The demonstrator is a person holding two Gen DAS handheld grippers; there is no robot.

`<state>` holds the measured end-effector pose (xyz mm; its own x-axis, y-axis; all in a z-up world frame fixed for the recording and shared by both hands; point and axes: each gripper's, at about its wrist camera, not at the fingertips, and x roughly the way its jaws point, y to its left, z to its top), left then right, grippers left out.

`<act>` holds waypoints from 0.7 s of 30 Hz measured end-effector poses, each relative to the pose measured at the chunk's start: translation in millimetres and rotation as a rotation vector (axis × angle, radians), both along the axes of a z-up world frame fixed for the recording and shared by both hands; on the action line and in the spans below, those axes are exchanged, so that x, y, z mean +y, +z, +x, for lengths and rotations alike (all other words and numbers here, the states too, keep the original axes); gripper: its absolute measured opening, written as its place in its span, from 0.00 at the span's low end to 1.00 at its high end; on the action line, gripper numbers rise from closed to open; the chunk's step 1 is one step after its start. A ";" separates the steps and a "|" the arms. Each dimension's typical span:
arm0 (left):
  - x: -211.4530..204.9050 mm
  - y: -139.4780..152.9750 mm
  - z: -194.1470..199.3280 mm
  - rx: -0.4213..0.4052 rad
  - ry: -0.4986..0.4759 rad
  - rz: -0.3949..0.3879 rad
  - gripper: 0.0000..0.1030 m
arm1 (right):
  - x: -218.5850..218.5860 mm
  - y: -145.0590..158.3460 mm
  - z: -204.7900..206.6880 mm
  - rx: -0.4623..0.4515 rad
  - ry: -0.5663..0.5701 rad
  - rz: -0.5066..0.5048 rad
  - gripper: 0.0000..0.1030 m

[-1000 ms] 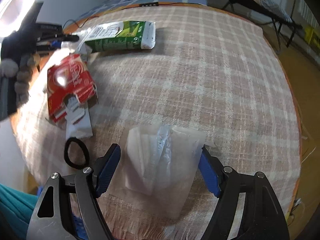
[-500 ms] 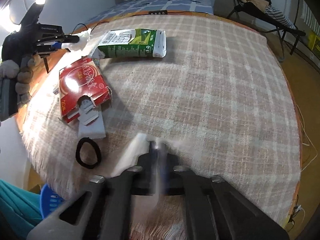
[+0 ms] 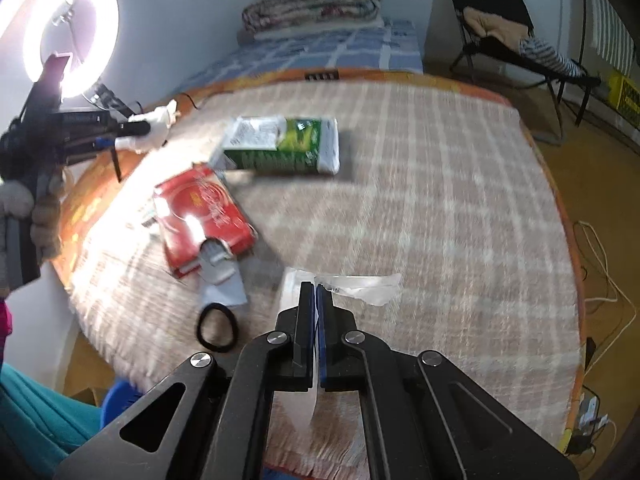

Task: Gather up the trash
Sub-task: 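Grasp the clear plastic bag with the right tool, then carry the tissue and clear bag over the basket and release both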

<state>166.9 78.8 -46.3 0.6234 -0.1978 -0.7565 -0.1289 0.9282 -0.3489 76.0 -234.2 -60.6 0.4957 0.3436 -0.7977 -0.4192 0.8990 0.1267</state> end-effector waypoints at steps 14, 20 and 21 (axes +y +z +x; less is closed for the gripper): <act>-17.0 17.6 -112.3 -0.007 -0.106 0.002 0.19 | 20.8 30.8 -59.0 -0.034 0.107 0.081 0.00; -28.4 5.3 -161.9 0.026 -0.154 -0.017 0.19 | 27.2 28.9 -93.9 -0.001 0.159 0.121 0.00; -30.6 0.7 -170.7 0.038 -0.161 -0.026 0.19 | 29.2 26.7 -102.3 0.007 0.172 0.122 0.00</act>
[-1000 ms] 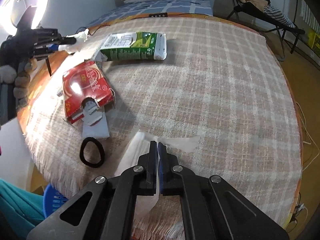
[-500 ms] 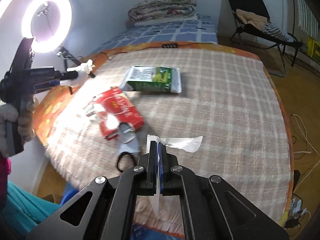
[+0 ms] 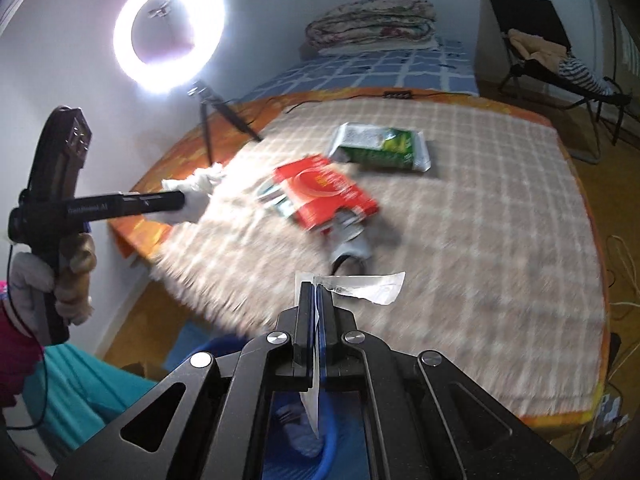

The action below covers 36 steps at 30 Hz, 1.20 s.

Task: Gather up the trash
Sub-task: 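Carry the tissue and clear bag over the basket and release both, then move both tools back to the remaining trash on the cloth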

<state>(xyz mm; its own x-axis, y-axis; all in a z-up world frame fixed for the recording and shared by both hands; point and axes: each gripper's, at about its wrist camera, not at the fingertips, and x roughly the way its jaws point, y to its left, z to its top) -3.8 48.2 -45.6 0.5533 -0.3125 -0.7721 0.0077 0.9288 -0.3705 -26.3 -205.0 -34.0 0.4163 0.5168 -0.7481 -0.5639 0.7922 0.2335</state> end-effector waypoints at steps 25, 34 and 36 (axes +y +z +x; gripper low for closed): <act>-45.5 -93.1 -91.4 0.253 -0.169 0.009 0.19 | 28.0 -88.9 -87.5 0.240 0.166 -0.083 0.00; -47.0 -102.5 -91.2 0.285 -0.169 0.022 0.45 | 35.9 -106.2 -86.5 0.306 0.186 -0.114 0.02; -47.1 -101.8 -90.2 0.284 -0.168 0.023 0.46 | 35.1 -107.2 -84.8 0.314 0.177 -0.113 0.05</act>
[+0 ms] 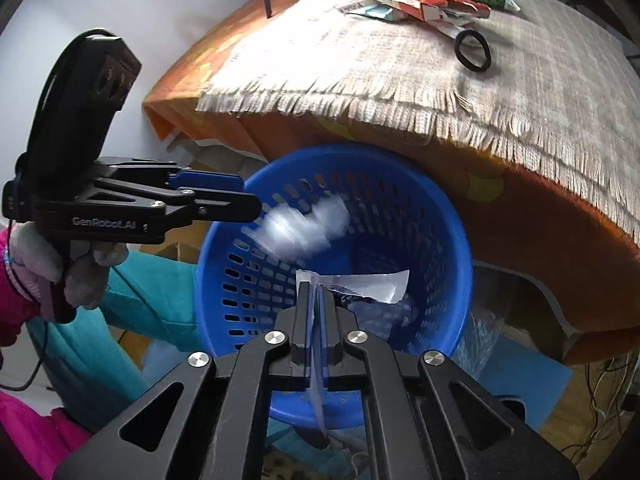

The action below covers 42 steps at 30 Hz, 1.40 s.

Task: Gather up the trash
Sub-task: 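Move both tools back to the remaining trash on the cloth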

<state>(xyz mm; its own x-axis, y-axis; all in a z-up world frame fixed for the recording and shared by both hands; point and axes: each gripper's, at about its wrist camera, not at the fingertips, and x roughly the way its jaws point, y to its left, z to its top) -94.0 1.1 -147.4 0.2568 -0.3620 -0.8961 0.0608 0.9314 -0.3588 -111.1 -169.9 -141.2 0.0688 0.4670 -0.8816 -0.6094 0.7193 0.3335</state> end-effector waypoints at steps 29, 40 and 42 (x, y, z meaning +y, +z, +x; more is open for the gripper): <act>23.0 51.9 67.9 -0.103 0.167 -0.049 0.58 | -29.6 43.9 43.9 -0.128 -0.138 0.008 0.61; 22.0 61.5 132.8 -0.098 0.259 -0.136 0.58 | -45.9 79.1 106.9 -0.235 -0.203 0.022 0.61; 21.1 60.3 144.1 -0.094 0.272 -0.145 0.58 | -48.3 84.8 125.6 -0.255 -0.219 0.021 0.61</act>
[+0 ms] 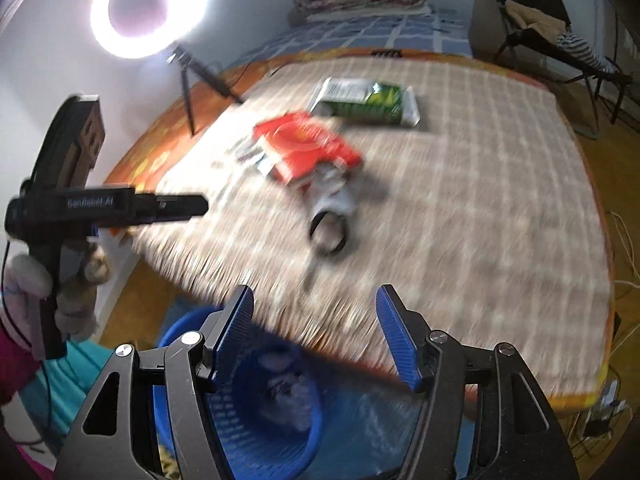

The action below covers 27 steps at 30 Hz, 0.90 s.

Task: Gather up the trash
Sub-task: 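Move both tools back to the remaining trash on the cloth, then grasp the green-and-white milk carton with the right tool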

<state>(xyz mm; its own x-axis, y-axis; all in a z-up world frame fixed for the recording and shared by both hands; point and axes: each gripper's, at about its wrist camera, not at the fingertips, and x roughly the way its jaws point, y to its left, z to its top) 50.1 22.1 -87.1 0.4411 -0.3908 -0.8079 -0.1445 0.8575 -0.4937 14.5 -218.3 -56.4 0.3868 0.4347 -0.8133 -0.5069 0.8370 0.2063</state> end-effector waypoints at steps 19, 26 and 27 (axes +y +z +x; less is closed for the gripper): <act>1.7 -36.8 69.1 0.086 0.085 -0.091 0.58 | 50.4 15.8 173.6 -0.144 0.150 -0.073 0.73; 5.6 -51.4 83.2 0.120 0.109 -0.125 0.58 | 79.4 -1.9 231.1 -0.106 0.160 -0.048 0.75; 5.6 -52.5 85.6 0.122 0.110 -0.127 0.58 | 82.7 -5.1 240.3 -0.093 0.157 -0.038 0.75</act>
